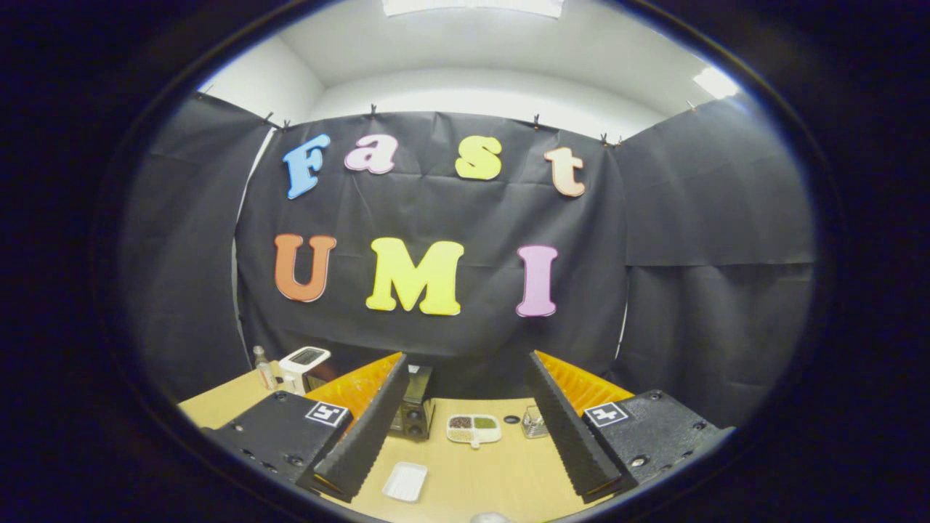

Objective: Open the toaster oven, put the food inside, and close the toaster oven door.

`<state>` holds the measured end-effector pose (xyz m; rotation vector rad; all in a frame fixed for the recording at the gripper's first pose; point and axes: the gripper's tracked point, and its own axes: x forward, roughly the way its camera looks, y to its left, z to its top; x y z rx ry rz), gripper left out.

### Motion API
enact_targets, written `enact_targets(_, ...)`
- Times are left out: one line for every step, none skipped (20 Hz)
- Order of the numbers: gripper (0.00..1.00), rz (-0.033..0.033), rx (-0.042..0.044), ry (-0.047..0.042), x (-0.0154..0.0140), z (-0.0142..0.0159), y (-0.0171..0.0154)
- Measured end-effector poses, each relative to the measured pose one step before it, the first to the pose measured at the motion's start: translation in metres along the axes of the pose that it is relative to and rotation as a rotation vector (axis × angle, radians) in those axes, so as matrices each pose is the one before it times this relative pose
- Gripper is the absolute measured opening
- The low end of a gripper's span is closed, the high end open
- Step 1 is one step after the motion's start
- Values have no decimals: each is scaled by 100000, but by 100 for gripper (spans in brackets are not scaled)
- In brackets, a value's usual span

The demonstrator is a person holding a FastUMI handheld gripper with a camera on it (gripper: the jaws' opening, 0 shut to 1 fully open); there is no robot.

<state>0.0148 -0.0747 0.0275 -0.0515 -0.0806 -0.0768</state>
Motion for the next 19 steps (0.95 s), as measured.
enact_targets(100,508,994,-101,-574,-56,-417)
enact_targets(100,619,785,-419,-593,-45,-350)
enact_targets(100,135,653,-522,-490,79,-596)
enact_targets(100,-34,-309,-868,-392,21,-517)
enact_targets(100,-156,157,-1411,-323,116,-901)
enact_targets(100,-261,1008,-59,-185,-29,-475)
enact_targets(100,738,1108,1151,-218,-376,-282)
enact_targets(100,132,866,1465,-120,-433,-286)
enact_targets(100,-350,597,818,75,-280,-653)
enact_targets(100,-207,256,225,86,-60,-451)
enact_targets(100,-134,282,257,64,-130,-375)
enact_targets(100,-62,319,676,214,-401,-216)
enact_targets(100,-283,121,524,46,-289,-385)
enact_targets(100,-236,289,558,66,-169,-259)
enact_targets(100,-111,206,455,95,-214,-222)
enact_targets(100,-12,23,383,143,-168,-97)
enact_targets(100,-273,4,432,88,-123,-193)
enact_targets(100,-22,-253,206,160,-151,-97)
enact_targets(100,-189,-240,147,46,-29,-127)
